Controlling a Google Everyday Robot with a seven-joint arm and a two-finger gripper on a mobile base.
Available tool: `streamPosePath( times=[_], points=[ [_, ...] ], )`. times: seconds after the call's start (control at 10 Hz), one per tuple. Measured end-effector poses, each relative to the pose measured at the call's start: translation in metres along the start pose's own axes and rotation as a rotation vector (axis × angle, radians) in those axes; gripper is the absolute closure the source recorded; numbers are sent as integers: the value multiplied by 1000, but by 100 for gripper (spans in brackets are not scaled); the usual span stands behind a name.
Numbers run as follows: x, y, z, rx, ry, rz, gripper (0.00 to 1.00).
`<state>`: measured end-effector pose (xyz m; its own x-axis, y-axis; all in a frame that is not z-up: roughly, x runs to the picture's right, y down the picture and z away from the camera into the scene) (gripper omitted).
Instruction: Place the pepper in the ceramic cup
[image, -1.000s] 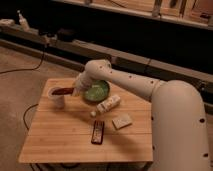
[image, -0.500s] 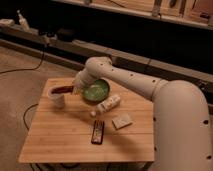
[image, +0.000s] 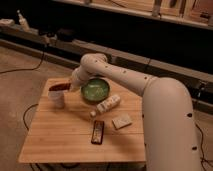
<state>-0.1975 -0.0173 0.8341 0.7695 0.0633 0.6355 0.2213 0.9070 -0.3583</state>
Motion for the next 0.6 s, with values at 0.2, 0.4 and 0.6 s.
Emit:
streamPosePath(
  times=[0.2,0.4,0.6],
  points=[
    [-9,-11,2,5,7,-16,24],
    [-19,-17,2,8,10,-31,20],
    [-22,-17,1,5,3,-32,20]
  ],
)
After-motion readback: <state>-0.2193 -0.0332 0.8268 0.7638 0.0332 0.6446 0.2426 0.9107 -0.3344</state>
